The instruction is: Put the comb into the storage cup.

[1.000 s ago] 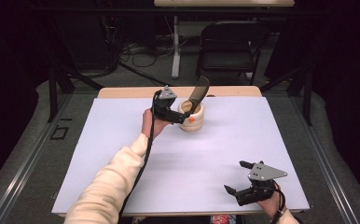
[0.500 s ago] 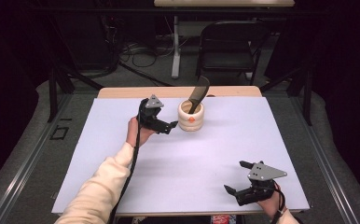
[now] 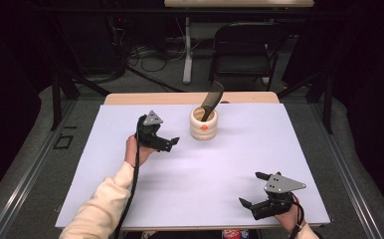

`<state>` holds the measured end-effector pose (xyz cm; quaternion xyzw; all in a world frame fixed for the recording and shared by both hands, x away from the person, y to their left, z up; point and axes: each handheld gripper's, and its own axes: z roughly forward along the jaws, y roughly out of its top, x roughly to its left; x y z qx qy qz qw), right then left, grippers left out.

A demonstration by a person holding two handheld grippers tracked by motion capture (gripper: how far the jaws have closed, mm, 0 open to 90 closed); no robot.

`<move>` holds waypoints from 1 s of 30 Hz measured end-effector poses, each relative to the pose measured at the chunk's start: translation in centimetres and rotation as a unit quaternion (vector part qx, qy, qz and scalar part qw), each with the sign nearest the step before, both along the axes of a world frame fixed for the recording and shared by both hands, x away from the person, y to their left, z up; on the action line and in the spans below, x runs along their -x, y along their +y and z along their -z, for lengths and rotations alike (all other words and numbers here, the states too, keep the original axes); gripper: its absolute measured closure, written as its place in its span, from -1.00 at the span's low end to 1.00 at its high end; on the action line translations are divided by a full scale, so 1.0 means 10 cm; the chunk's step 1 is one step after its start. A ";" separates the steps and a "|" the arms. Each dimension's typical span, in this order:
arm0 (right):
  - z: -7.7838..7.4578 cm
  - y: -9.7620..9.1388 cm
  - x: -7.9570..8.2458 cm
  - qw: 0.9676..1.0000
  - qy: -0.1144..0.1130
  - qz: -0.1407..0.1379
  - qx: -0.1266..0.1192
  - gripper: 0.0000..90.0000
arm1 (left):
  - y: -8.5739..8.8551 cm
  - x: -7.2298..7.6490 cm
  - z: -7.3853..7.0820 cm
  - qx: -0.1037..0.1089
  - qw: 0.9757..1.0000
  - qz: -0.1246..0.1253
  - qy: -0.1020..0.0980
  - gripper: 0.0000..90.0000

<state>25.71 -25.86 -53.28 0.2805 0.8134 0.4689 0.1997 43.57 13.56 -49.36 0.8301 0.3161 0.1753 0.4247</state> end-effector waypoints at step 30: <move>-0.01 -0.03 0.04 1.000 -0.003 0.003 -0.007 -1.00 | 0.34 0.57 0.04 0.002 0.999 -0.030 -0.020 -1.00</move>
